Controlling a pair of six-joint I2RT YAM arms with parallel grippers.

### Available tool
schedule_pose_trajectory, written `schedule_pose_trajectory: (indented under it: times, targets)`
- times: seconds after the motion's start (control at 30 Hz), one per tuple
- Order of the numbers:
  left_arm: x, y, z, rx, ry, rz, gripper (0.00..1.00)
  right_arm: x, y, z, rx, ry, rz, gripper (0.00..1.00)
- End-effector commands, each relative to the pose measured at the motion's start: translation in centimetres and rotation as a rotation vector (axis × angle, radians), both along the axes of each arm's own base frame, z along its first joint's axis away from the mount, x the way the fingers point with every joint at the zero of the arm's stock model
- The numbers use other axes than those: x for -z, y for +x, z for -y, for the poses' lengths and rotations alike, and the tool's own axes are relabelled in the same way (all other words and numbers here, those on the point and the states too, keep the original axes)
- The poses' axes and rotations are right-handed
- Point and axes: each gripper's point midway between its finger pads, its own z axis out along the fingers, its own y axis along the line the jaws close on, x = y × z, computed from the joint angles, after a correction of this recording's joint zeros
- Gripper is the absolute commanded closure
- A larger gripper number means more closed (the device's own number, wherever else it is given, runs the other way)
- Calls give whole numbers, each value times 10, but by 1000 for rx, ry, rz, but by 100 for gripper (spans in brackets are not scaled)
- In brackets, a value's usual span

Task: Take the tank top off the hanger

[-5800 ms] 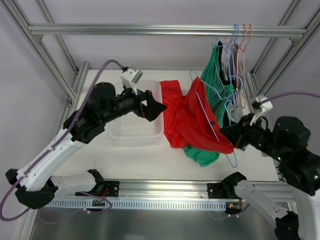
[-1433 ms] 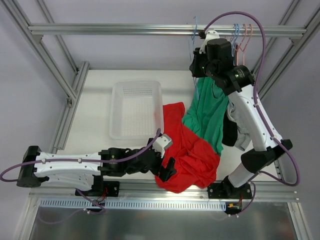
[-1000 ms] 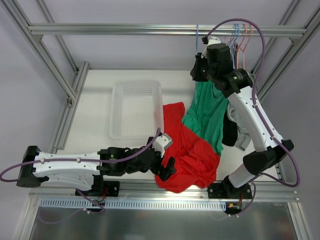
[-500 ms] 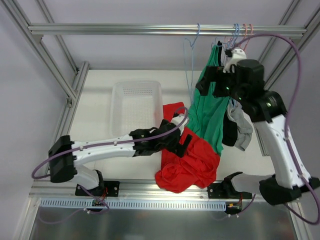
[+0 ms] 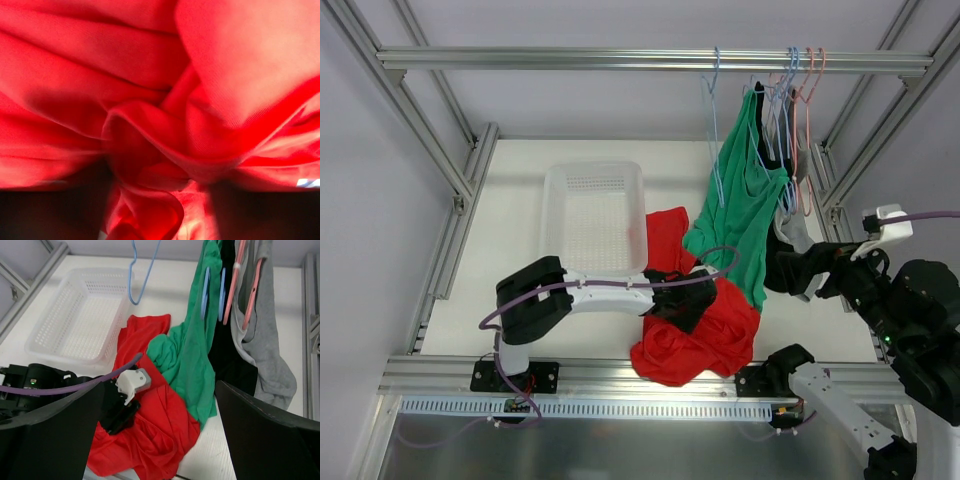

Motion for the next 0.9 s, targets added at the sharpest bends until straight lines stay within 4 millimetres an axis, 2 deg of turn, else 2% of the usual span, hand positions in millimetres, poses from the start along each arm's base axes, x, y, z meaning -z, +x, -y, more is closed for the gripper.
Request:
schedule_pose_trajectory:
  times: [0.0,0.07,0.13,0.17,0.2,0.27,0.3,0.37,0.4,0.57,0.63,0.73,0.83,0.87]
  targets:
    - [13,-24,-15,-70,28,-101,62,12,1,-3,-20,-32,-34,0]
    - [6,-19,-21,-102,24,-57,88,11,0,-3,-23,-28,-29,0]
    - [-17,-15,-21,-108,-24,-12,100,9,-2,-4,-30,-22,-24,0]
    - [-24,-12,-25,-115,-32,20,100,8,-2,-4,-32,-18,-24,0]
    - [-48,-10,-24,-113,-83,52,100,8,-2,-5,-34,-18,-23,1]
    - [-74,-10,-29,-112,-118,114,100,7,-3,-3,-28,-16,-15,0]
    - [-104,-9,-30,-106,-181,157,100,7,-3,-2,-22,-19,-14,0]
    - [-134,-14,-32,-84,-236,211,100,7,-3,1,-8,-22,-8,0]
    - [-161,-12,-39,-77,-286,257,100,6,-3,2,-5,-21,-2,0]
    - [-239,-14,-54,-30,-435,345,100,1,-4,4,4,-19,12,0]
    - [-267,-11,-67,-29,-462,398,100,0,-2,3,2,-20,9,0]
    - [-331,-3,-82,-45,-550,501,100,-2,1,3,7,-20,14,0]
    - [-371,8,-98,-72,-575,602,100,-5,3,2,5,-16,19,0]
    - [-398,15,-109,-121,-600,654,100,-5,3,2,7,-16,19,0]
